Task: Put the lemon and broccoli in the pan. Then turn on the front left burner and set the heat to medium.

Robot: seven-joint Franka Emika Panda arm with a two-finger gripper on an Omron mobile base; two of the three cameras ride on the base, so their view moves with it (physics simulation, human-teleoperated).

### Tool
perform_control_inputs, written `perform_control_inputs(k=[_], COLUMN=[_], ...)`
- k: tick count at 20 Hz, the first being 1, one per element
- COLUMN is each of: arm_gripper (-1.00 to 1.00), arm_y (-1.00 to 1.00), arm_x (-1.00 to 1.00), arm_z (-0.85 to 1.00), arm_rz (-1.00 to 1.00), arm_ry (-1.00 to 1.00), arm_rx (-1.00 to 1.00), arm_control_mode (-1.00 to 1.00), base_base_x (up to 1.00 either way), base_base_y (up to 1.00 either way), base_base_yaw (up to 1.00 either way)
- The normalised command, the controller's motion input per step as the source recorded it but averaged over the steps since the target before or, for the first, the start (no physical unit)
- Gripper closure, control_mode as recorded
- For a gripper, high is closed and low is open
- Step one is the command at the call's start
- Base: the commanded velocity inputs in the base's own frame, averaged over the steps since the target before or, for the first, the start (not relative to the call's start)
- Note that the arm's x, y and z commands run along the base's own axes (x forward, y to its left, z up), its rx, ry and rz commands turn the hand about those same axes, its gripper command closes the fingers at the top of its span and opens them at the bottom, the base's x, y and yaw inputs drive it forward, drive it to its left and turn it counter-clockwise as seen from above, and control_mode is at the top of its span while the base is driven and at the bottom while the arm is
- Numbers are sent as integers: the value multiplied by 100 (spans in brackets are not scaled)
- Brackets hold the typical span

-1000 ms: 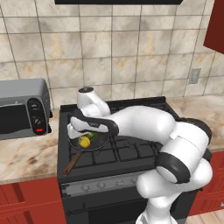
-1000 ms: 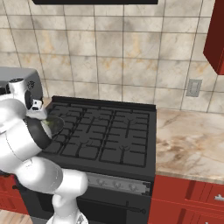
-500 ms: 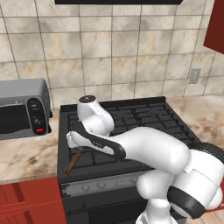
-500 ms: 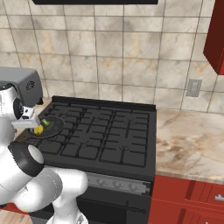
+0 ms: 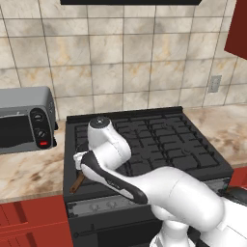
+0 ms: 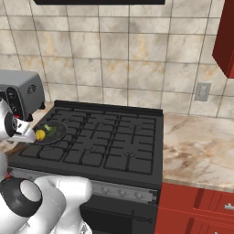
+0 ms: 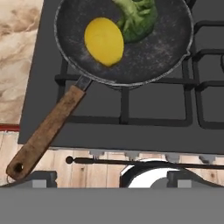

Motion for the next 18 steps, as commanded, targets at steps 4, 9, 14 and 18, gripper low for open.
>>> perform_control_inputs(k=[4,9,14,18], arm_gripper=[-100,-100,-100,-100], arm_y=[4,4,1,3], arm_x=[-15,-7,-3,-1], arm_z=[-25,-32,-31,-39], arm_rz=[-11,-8,-6,-3], arm_ry=[-16,-28,-33,-37], arm_rx=[1,0,0,0], arm_control_mode=[-100,-100,-100,-100], base_base_x=[0,0,0,0], base_base_y=[0,0,0,0], base_base_yaw=[0,0,0,0])
